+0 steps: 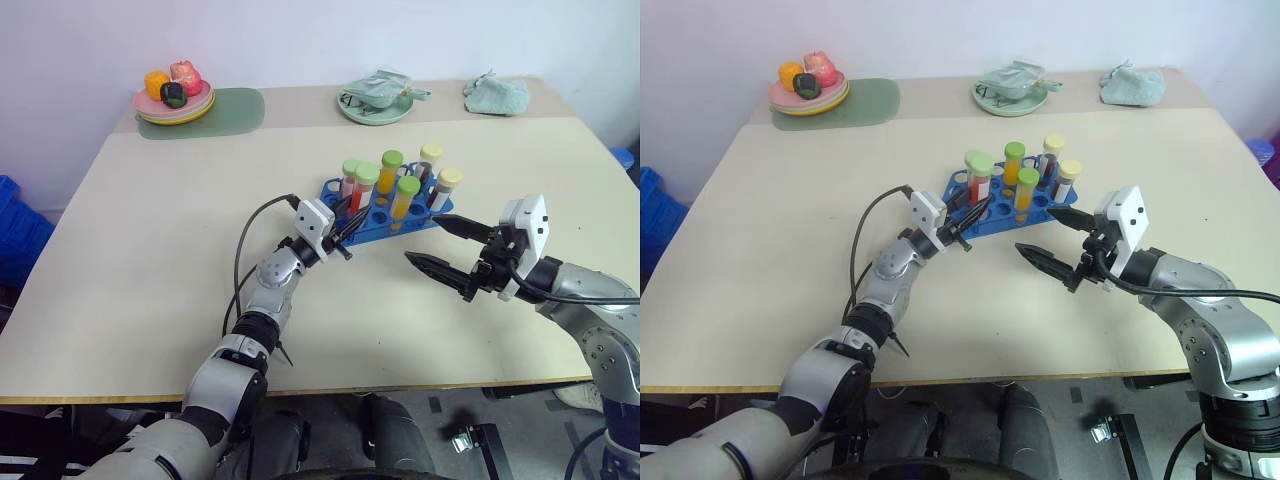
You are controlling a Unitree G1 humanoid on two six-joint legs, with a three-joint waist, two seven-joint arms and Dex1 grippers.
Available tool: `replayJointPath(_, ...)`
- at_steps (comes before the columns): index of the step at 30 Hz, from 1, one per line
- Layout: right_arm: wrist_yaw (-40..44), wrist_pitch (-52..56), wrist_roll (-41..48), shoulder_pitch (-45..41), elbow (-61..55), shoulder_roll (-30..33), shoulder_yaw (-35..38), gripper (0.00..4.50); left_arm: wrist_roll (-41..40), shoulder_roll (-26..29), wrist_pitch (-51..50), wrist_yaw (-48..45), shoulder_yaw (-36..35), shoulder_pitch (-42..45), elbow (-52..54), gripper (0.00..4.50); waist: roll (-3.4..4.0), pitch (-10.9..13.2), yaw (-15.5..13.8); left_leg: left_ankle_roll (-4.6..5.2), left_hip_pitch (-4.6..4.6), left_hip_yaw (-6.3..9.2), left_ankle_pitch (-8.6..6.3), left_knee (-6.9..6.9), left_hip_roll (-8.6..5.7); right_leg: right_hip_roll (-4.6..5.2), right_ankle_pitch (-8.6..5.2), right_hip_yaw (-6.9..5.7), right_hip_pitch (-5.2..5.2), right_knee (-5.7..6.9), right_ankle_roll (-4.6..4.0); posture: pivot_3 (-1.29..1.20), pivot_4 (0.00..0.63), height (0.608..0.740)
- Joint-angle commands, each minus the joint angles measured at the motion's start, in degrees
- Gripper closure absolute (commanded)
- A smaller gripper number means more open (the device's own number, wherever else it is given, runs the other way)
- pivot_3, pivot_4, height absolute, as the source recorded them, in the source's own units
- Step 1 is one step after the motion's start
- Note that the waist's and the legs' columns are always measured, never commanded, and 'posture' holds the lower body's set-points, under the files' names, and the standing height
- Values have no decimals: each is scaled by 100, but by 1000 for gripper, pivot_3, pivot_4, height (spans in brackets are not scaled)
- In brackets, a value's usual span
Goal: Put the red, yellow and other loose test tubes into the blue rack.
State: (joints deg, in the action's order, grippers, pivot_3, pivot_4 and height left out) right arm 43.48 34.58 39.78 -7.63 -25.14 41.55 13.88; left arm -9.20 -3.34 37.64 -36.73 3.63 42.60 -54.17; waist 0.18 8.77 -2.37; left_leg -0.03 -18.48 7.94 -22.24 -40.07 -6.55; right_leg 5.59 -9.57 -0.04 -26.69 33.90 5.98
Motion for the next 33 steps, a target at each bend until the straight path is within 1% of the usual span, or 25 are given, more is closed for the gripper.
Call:
replayJointPath(1,-81,33,150,-120,-282,16,126,0,70,-49,142,11,-50,178,-28,3726,0,0,-1,0,0,0,0,0,0,0,0,0,0,0,0,0,150,740)
replayJointPath(20,-179,62,202,-58,-380,55,155,0,222,-228,189,-9,-150,483,-536,3726,0,0,-1,1,0,0,0,0,0,0,1,0,1,0,1,0,150,740)
replayJointPath(33,-143,5,151,-4,-359,48,185,0,270,-129,269,54,-177,281,-380,3726,0,0,0,1,1,0,0,0,0,0,1,0,1,1,1,0,150,740)
